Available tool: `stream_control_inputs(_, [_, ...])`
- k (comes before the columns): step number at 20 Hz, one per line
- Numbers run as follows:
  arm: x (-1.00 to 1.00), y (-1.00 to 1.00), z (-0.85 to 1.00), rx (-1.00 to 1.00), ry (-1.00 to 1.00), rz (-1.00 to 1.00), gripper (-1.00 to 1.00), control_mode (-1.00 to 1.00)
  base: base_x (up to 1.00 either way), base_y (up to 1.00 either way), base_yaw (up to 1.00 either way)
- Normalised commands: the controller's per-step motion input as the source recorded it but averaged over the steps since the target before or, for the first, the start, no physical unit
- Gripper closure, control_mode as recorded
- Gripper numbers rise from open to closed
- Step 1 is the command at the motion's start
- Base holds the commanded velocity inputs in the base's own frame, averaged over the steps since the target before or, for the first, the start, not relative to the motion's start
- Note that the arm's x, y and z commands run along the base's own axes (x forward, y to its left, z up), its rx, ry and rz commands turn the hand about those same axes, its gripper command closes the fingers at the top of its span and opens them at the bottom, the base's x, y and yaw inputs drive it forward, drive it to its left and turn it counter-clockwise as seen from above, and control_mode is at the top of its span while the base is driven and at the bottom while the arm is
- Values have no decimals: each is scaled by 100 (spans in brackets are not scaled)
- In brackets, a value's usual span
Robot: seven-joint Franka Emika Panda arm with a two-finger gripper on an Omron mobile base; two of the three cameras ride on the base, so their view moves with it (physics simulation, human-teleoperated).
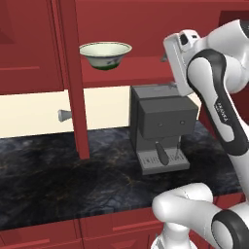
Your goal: Pick up the bowls from the cabinet and place each bowl in front of a stool on the dining counter.
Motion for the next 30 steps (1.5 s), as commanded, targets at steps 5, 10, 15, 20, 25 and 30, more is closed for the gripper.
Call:
stream_control_inputs(5, [8, -3, -10, 5, -15, 0, -100, -100, 0, 0, 0])
stream_control_inputs(10, [33, 0, -5, 12, -21, 0, -100, -100, 0, 0, 0])
stream_control_inputs(15, [20, 3, 26, 3, -5, 0, -100, -100, 0, 0, 0])
stream_control_inputs(20, [27, 8, 0, -1, -4, 10, -100, -100, 0, 0, 0])
stream_control_inputs(25, [28, 26, 0, 0, -9, 12, -100, -100, 0, 0, 0])
stream_control_inputs(30, [35, 25, 9, -4, 2, 6, -100, -100, 0, 0, 0])
